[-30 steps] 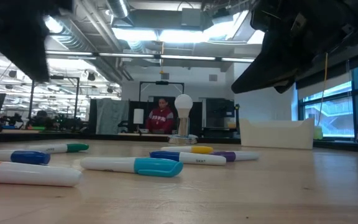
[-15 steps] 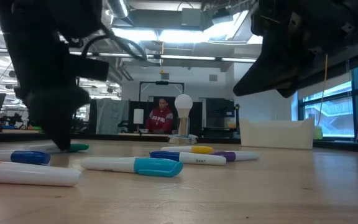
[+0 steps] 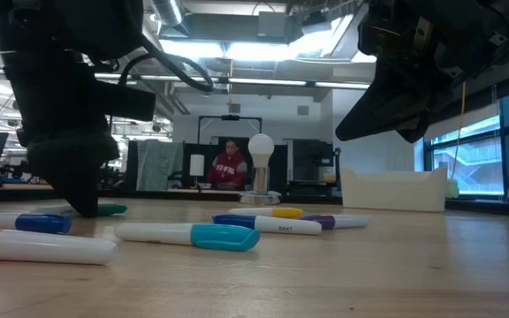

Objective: Pick & Place Markers
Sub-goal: Put the small green highlighter pen into the orange bin

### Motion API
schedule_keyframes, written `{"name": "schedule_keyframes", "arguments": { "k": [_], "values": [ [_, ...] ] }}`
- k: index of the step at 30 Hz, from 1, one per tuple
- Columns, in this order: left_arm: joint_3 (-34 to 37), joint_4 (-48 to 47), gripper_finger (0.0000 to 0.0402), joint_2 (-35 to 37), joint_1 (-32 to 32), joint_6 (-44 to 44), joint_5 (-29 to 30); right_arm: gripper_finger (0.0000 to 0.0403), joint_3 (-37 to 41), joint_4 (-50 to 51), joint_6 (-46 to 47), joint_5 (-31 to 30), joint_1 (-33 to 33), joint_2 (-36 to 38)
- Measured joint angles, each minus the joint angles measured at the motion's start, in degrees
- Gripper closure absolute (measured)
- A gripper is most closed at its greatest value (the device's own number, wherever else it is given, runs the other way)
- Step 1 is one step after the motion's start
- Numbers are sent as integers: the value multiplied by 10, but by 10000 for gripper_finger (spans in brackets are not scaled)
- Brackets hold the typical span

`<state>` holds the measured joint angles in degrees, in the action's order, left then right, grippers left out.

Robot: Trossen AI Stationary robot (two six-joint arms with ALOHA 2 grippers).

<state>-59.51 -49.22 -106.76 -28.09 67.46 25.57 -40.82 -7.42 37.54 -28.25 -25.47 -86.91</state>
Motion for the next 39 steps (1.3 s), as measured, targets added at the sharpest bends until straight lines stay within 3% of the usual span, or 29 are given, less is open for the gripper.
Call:
{"name": "schedule_keyframes", "arguments": {
  "k": [7,12,19,26,35,39],
  "values": [
    [1,-4,373,2,-13,-2,33,385,0,0,-1,0,0,0],
    [-29,-126,367,28,-30,25,-5,385,0,3,-14,-1,0,0],
    [-119,-314,353,71,-103,102,-14,385,0,4,-20,-7,5,0],
    [-189,-358,362,90,-142,109,-185,385,0,8,-14,-7,14,0],
    [-171,-349,358,90,-199,138,-276,385,0,16,-17,-22,21,0],
    [-141,-286,351,90,-222,145,-315,385,0,16,-15,-21,20,0]
  ]
}}
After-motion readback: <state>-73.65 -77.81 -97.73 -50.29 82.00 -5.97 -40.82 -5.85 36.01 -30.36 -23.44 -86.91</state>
